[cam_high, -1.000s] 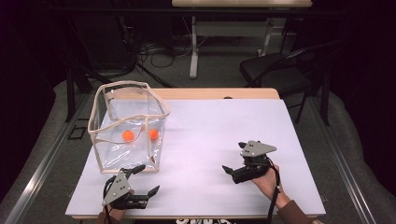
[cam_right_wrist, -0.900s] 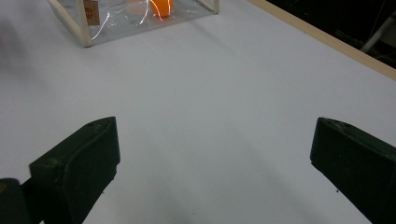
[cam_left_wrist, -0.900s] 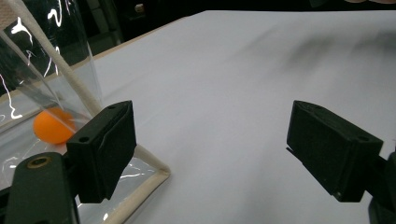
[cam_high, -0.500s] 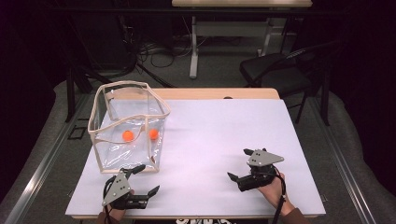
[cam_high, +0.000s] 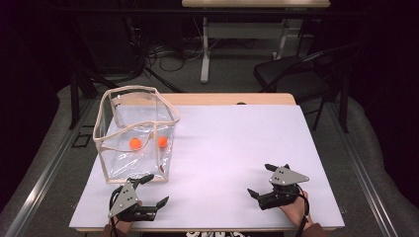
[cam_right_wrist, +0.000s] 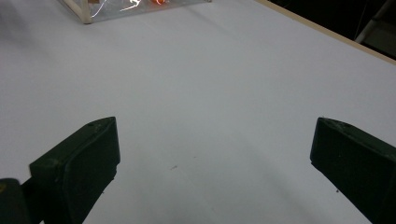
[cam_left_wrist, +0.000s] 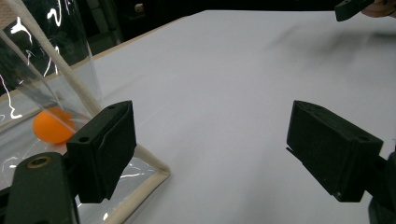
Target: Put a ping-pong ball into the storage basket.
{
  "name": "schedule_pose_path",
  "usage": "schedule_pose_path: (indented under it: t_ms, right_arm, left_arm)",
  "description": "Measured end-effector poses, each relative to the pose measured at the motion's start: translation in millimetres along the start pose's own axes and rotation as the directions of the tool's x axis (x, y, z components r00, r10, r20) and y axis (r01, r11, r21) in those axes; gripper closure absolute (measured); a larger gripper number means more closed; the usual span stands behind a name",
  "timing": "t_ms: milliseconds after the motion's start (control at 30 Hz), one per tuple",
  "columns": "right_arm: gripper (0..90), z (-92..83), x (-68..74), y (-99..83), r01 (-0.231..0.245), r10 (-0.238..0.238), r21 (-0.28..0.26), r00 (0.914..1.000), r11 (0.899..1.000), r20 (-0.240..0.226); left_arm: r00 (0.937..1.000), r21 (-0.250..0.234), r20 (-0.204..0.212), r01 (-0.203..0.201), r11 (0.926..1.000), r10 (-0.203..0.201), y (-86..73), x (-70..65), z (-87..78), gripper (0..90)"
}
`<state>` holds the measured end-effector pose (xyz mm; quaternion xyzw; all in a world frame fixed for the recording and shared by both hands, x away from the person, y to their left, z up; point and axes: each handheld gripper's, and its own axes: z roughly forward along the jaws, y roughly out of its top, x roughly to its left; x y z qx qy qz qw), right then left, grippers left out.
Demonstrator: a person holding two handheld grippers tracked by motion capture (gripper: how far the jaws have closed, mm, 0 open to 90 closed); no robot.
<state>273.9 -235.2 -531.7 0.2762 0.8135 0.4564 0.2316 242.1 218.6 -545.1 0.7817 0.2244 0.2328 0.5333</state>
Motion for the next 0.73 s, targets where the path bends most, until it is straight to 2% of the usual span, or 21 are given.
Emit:
schedule_pose_path:
  t_ms: [400,600,733]
  right_arm:
    - [0.1,-10.9,8.2,-16.8,0.017,-0.016,-0.017,0.9997,1.000,0.017]
    - [0.1,-12.0,14.7,-20.4,0.040,-0.039,-0.012,0.9989,0.999,0.024]
    - [0.1,-14.2,13.7,-20.2,0.038,-0.037,-0.037,0.9986,0.999,0.038]
  left_arm:
    - [1.0000,0.004,0.002,-0.002,1.0000,0.002,0.0,-0.2,0.0,15.8]
    - [1.0000,0.007,0.004,-0.002,1.0000,0.002,0.0,-0.2,0.7,15.8]
    - [1.0000,0.013,0.006,0.000,0.9999,0.000,-0.1,0.1,1.4,15.7]
